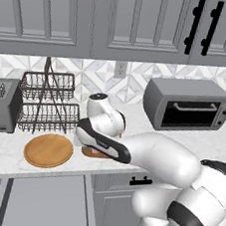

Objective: Pick up the knife from the drawer and place it on the cutting board. Then place the meat from the plate to the cutting board.

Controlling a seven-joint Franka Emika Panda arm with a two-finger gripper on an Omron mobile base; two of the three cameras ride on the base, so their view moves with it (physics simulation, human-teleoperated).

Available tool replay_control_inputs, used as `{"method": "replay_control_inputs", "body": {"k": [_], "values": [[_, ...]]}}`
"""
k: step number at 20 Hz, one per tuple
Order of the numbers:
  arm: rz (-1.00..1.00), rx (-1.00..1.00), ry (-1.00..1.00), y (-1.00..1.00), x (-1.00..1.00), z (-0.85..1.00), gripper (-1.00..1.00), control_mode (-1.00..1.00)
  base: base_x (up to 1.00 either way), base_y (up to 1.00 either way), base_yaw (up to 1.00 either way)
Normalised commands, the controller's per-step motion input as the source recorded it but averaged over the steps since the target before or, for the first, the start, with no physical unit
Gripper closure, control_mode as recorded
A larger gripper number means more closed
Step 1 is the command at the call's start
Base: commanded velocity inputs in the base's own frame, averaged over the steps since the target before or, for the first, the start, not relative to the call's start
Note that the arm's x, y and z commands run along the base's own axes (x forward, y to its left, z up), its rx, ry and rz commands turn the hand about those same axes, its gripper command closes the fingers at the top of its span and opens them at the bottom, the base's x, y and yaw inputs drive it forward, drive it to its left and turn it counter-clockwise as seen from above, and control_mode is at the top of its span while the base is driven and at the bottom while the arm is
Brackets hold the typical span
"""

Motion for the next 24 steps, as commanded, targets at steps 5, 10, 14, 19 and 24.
{"method": "replay_control_inputs", "body": {"k": [5,10,14,19,24], "values": [[0.24,0.00,0.07,-0.33,0.77,0.00,1.00,-1.00,0.00,0.00,0.00],[0.23,0.00,0.00,-0.29,0.46,-0.04,1.00,-1.00,0.00,0.00,0.00],[0.20,0.00,0.00,-0.01,0.35,-0.07,1.00,-1.00,0.00,0.00,0.00],[0.15,0.00,0.00,0.00,0.17,-0.31,1.00,-1.00,0.00,0.00,0.00],[0.13,0.00,0.00,0.00,0.22,-0.37,1.00,-1.00,0.00,0.00,0.00]]}}
